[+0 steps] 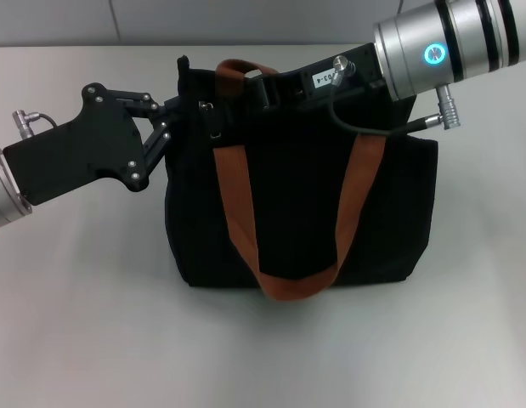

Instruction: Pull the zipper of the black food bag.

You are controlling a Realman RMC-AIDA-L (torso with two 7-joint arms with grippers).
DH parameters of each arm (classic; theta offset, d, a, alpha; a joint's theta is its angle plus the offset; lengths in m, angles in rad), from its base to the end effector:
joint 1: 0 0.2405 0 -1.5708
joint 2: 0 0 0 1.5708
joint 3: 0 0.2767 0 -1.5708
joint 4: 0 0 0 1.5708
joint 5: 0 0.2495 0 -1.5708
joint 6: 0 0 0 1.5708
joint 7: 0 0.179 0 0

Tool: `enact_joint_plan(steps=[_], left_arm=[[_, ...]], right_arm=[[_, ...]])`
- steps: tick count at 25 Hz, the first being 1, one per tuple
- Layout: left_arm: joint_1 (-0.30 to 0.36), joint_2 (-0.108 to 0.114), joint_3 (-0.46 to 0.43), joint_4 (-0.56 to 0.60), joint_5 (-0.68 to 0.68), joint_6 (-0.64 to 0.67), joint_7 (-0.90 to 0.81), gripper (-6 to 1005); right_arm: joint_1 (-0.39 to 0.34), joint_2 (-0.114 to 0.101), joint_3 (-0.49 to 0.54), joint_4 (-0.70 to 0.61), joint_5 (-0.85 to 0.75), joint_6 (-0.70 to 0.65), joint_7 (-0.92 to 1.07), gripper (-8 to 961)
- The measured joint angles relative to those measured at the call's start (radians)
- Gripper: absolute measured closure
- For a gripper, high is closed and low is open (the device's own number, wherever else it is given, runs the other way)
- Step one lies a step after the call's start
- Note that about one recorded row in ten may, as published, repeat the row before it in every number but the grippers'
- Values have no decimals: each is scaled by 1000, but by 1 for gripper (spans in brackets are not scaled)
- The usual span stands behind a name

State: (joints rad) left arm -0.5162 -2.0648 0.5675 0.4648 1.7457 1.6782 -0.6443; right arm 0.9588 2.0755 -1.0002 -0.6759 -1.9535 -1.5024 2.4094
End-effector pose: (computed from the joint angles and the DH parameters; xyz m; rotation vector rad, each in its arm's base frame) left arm -0.2746 0.3725 -0.0217 -2.4041 0.1494 -0.9392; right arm 0.0906 0.4485 -0.0814 2.6475 -1.3134 -0.4831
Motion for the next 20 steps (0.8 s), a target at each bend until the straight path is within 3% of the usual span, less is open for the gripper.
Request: enact_joint_plan(steps=[20], left_arm=[[12, 2, -15, 13, -2, -3, -1, 905]], right_arm=[[-4, 3, -55, -175, -142, 9, 157, 955]])
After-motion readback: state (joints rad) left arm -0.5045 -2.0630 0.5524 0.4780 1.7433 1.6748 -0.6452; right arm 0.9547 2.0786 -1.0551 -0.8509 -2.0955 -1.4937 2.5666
